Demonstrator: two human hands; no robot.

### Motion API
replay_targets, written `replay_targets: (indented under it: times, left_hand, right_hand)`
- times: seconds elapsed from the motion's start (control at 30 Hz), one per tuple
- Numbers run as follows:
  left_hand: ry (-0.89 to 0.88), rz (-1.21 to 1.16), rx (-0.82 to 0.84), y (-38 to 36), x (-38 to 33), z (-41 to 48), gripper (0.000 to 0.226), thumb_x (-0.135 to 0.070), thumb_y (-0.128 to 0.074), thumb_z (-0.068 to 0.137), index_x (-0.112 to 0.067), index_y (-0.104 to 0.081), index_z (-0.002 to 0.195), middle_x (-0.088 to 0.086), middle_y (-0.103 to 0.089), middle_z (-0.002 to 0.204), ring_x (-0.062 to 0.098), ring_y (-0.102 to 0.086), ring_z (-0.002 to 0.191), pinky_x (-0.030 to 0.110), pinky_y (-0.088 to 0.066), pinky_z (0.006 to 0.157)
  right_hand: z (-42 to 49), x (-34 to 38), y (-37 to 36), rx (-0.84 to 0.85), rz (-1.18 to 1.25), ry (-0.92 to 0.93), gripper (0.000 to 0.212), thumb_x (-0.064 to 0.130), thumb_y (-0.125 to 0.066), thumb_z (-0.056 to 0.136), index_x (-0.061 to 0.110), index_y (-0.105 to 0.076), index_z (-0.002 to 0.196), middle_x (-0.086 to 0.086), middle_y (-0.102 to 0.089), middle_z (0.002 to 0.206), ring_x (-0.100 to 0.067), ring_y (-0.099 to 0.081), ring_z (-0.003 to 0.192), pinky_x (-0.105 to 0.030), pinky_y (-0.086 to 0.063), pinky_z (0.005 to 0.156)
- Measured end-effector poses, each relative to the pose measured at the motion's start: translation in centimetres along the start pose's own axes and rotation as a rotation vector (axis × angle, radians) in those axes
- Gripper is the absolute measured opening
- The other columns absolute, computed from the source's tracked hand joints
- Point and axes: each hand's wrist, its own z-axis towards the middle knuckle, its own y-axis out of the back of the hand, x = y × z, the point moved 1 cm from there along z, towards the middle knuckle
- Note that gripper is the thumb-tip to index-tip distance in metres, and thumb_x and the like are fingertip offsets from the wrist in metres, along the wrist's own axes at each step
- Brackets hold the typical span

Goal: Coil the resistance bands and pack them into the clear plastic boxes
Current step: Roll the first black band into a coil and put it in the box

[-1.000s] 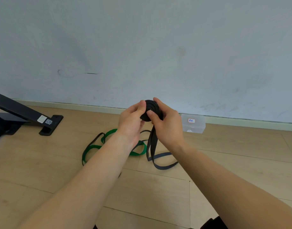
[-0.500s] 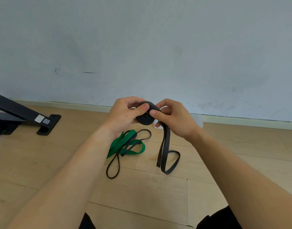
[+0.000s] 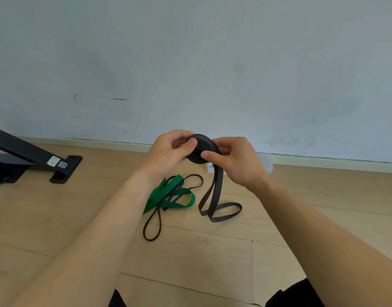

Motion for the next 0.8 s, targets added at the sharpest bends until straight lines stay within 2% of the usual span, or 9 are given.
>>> replay_targets:
  times: [0.1,0.17,0.23,0.4,0.53,0.63,0.8]
  left_hand:
    - [-0.035,0.235,0.13,0.5,-0.6,-0.2,0.024,-0.027,-0.074,0.09,-0.026,-0.072,0.114,-0.004,-0.074,0.111,0.015,-0.071,0.103,0.03,-0.059,0.089]
    - [-0.093,0.42,0.08,0.2,-0.6,-0.2,0.019,-0.029,-0.08,0.085,-0.031,-0.076,0.103,-0.008,-0.076,0.098,0.015,-0.073,0.091,0.033,-0.059,0.085]
    - [-0.119,0.424,0.002,0.1,-0.6,-0.2,0.014,-0.027,-0.082,0.083,-0.031,-0.077,0.096,-0.008,-0.076,0.093,0.018,-0.073,0.087,0.036,-0.06,0.083]
    - [-0.07,0.153,-0.053,0.0,-0.1,-0.1,0.012,-0.017,-0.077,0.087,-0.025,-0.075,0.096,-0.001,-0.072,0.101,0.018,-0.072,0.095,0.023,-0.06,0.07]
    - [-0.01,0.016,-0.12,-0.5,0.4,-0.1,0.011,-0.019,-0.075,0.089,-0.022,-0.076,0.1,0.004,-0.074,0.106,0.022,-0.072,0.102,0.038,-0.063,0.08]
    - [0.045,-0.182,-0.178,-0.9,0.6,0.0,0.025,-0.026,-0.075,0.083,-0.014,-0.074,0.105,0.014,-0.074,0.11,0.029,-0.072,0.104,0.044,-0.062,0.084]
    - [0.136,-0.508,-0.207,-2.5,1.2,-0.2,0.015,-0.017,-0.063,0.097,-0.006,-0.067,0.106,0.015,-0.075,0.106,0.03,-0.074,0.101,0.039,-0.062,0.083]
  right_hand:
    - [0.1,0.3,0.2,0.059,-0.199,0.034,0.024,0.028,-0.079,0.087,0.02,-0.077,0.109,0.008,-0.078,0.092,-0.004,-0.073,0.084,-0.03,-0.06,0.084]
    - [0.2,0.3,0.1,0.089,-0.287,0.04,0.023,0.031,-0.079,0.086,0.022,-0.077,0.106,0.008,-0.078,0.089,-0.004,-0.072,0.083,-0.031,-0.059,0.082]
    - [0.1,0.2,-0.1,0.065,-0.224,0.029,0.024,0.029,-0.08,0.085,0.02,-0.077,0.107,0.007,-0.078,0.092,-0.004,-0.073,0.084,-0.032,-0.059,0.084]
    - [0.0,-0.3,-0.2,0.045,0.01,0.014,0.024,0.02,-0.077,0.089,0.015,-0.075,0.112,0.004,-0.079,0.097,-0.008,-0.075,0.091,-0.033,-0.059,0.09]
    - [-0.2,-0.6,-0.2,0.043,0.11,-0.003,0.027,0.015,-0.076,0.089,0.015,-0.073,0.116,0.004,-0.078,0.1,-0.008,-0.075,0.092,-0.023,-0.059,0.083]
    - [-0.2,-0.9,-0.3,0.007,0.187,-0.02,0.027,0.013,-0.077,0.088,0.015,-0.074,0.115,0.003,-0.079,0.101,-0.011,-0.075,0.094,-0.024,-0.059,0.082]
    - [-0.2,-1.5,-0.5,-0.048,0.23,-0.056,0.031,0.015,-0.079,0.087,0.01,-0.074,0.117,0.001,-0.079,0.102,-0.013,-0.075,0.097,-0.03,-0.06,0.088]
